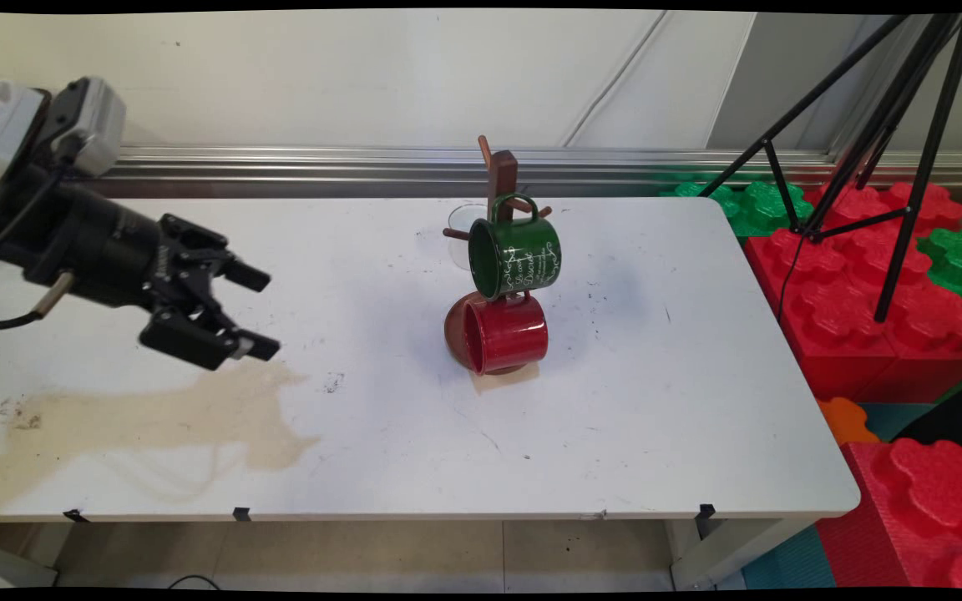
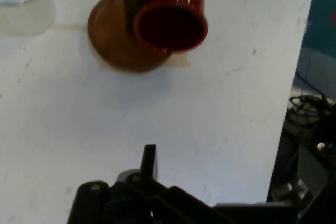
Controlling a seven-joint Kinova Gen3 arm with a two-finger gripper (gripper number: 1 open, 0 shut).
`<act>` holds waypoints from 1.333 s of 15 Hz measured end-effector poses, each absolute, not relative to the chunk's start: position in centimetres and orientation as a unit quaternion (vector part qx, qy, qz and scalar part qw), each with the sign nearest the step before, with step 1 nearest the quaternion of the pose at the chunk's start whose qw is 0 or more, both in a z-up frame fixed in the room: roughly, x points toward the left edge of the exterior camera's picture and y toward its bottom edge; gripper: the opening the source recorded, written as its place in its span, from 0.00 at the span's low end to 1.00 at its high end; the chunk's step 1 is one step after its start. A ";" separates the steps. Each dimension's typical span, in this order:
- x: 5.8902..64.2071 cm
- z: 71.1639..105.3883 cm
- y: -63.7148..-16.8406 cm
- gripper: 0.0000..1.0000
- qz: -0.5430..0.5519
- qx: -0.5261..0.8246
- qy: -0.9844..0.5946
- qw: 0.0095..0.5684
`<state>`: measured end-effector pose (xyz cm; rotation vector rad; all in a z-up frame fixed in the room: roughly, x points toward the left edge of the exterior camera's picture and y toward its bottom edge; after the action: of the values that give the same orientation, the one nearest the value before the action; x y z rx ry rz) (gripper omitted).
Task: Pick up the green mug from the rack
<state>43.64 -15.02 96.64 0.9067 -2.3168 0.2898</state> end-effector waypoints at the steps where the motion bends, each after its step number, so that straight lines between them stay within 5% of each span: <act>1: 43.0 96.9 -15.3 1.00 0.110 0.344 -0.877 0.318; 20: 33.2 96.0 -22.7 1.00 0.111 0.374 -0.835 0.388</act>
<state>33.22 -22.75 95.97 0.9508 -2.1242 0.2836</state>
